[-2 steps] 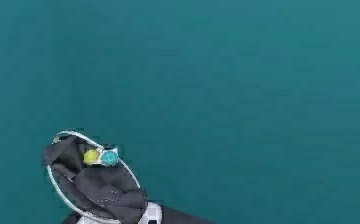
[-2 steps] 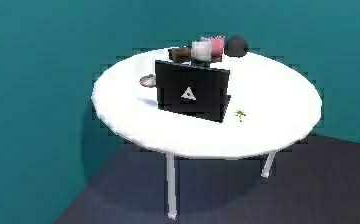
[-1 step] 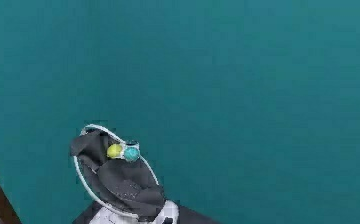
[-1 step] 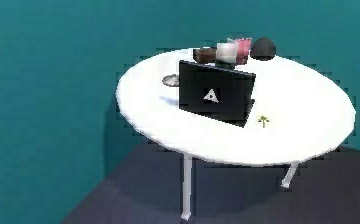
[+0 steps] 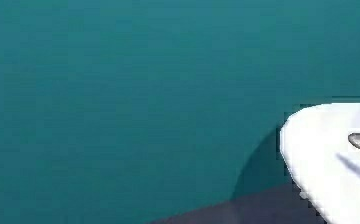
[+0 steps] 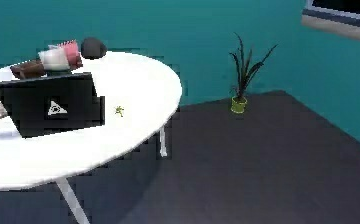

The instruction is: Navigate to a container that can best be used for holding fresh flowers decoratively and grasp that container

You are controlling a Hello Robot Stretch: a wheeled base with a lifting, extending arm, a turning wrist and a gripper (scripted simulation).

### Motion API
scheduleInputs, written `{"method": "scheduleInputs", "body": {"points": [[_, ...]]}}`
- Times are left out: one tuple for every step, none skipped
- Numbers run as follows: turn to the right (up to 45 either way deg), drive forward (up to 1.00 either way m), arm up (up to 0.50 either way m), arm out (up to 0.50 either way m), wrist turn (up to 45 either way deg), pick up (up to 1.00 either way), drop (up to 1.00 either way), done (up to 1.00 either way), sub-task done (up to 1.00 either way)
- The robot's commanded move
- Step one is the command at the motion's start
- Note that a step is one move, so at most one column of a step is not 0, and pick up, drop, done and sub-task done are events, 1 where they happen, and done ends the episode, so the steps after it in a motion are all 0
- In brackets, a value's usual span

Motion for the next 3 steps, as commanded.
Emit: {"method": "scheduleInputs", "body": {"points": [[45.0, 0.00, 0.00, 0.00, 0.0, 0.00, 0.00, 0.00, 0.00], [12.0, 0.00, 0.00, 0.00, 0.0, 0.00, 0.00, 0.00, 0.00], [0.0, 0.40, 0.00, 0.00, 0.0, 0.00, 0.00, 0.00, 0.00]]}}
